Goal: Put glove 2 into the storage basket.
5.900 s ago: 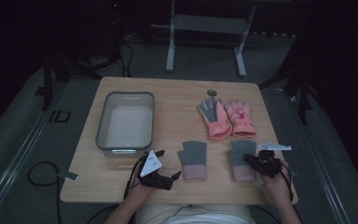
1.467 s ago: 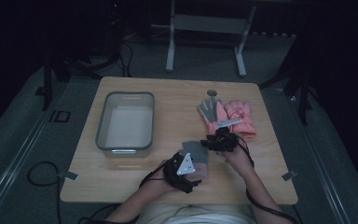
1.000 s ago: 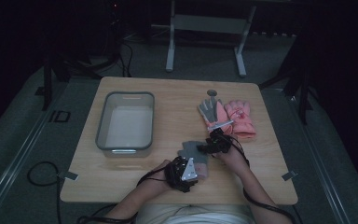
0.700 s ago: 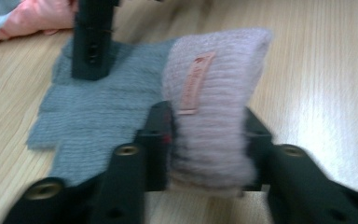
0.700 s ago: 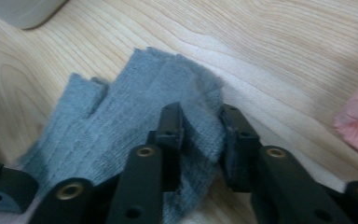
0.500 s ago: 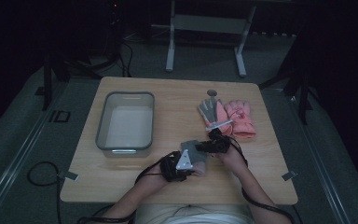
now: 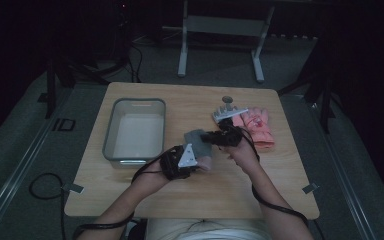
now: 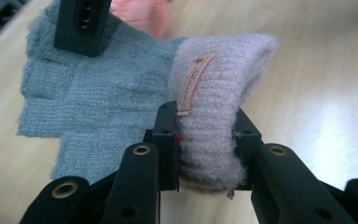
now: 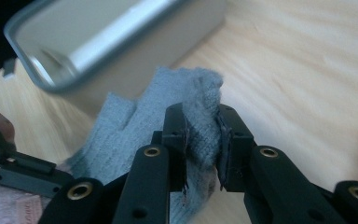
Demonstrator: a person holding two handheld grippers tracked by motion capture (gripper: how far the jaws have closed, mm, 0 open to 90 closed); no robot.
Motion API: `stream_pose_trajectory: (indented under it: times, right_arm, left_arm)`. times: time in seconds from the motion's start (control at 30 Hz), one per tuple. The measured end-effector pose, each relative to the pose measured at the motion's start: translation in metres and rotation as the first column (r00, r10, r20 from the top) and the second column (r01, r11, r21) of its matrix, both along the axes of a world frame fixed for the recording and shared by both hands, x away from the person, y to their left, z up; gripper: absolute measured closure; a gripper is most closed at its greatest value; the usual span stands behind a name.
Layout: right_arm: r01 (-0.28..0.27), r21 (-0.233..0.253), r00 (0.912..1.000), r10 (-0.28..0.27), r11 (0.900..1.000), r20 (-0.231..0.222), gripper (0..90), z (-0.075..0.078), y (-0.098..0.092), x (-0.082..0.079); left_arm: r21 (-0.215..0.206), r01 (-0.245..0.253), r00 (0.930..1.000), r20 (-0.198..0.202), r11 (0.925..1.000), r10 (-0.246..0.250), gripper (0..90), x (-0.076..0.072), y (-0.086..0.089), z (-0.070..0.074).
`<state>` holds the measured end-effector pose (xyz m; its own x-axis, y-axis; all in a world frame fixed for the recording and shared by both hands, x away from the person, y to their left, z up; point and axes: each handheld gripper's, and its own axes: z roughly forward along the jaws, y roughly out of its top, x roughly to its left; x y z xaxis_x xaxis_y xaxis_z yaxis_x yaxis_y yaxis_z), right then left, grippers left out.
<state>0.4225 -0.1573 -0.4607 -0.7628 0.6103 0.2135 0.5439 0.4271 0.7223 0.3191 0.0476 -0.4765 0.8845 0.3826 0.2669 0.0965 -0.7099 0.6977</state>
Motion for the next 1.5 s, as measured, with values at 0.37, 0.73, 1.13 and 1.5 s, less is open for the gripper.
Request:
stream_pose_trajectory:
  times: [0.37, 0.73, 1.13, 1.5]
  right_arm:
    - [-0.094, 0.050, 0.9921, 0.090, 0.994, 0.088, 76.0, 0.051, 0.073, 0.019]
    - [-0.137, 0.065, 0.9847, 0.128, 0.988, 0.118, 76.0, 0.058, 0.147, 0.038]
    - [-0.086, 0.035, 0.9958, 0.085, 0.996, 0.034, 76.0, 0.016, 0.198, 0.071]
    - [-0.054, -0.048, 0.9981, 0.053, 0.997, -0.031, 75.8, -0.019, 0.213, 0.089]
  left_arm:
    - [0.002, -0.117, 0.9914, 0.060, 0.9932, 0.116, 69.9, 0.006, 0.063, 0.039]
    - [0.078, -0.168, 0.9852, 0.046, 0.9826, 0.165, 69.7, 0.024, 0.132, 0.051]
    - [0.172, -0.181, 0.9803, -0.047, 0.9684, 0.192, 69.6, 0.057, 0.167, 0.024]
    - [0.241, -0.158, 0.9600, -0.189, 0.9575, 0.206, 69.4, 0.091, 0.166, -0.005]
